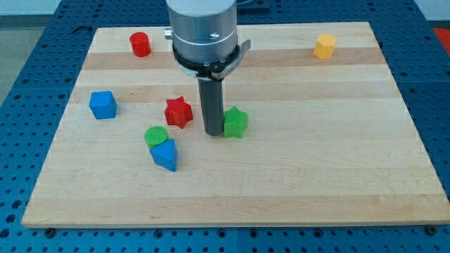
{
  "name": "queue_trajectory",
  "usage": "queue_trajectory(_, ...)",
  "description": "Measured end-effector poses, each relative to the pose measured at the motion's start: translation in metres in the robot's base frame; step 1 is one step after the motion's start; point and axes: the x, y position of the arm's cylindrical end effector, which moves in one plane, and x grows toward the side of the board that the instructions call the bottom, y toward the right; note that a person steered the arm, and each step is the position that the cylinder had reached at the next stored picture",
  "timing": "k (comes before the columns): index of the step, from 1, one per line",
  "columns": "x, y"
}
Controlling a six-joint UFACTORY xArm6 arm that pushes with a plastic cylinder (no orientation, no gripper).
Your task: Move the green star towards the center right
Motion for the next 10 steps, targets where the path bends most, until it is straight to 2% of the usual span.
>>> queue_trajectory(3, -0.021, 0.057)
queue_trajectory(5, 0.023, 0.058)
queue_trajectory(6, 0.023, 0.063)
queue_trajectory(10, -0.009, 0.067)
